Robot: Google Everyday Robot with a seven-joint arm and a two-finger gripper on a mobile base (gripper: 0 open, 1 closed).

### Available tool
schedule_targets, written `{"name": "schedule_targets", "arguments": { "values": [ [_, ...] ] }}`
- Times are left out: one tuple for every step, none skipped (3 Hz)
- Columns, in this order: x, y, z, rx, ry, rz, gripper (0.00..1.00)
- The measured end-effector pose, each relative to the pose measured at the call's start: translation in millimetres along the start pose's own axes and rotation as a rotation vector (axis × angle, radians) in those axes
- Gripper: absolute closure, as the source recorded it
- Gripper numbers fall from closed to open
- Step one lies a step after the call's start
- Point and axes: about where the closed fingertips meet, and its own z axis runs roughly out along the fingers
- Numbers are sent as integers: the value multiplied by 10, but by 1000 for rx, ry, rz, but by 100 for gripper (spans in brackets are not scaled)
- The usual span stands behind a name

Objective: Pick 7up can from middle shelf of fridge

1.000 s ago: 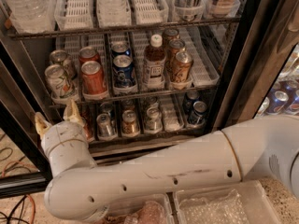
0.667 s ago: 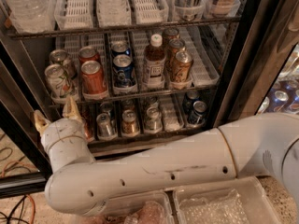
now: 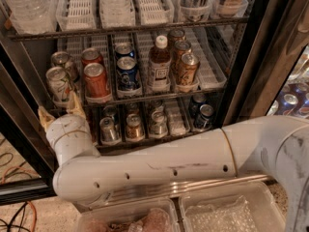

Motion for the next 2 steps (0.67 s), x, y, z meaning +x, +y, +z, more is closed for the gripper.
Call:
{"name": "schedule_targets", "arguments": {
  "values": [
    [47,-88,129,4,-16,4,36],
    [112,-239,227,16,-32,13,37]
  ]
}}
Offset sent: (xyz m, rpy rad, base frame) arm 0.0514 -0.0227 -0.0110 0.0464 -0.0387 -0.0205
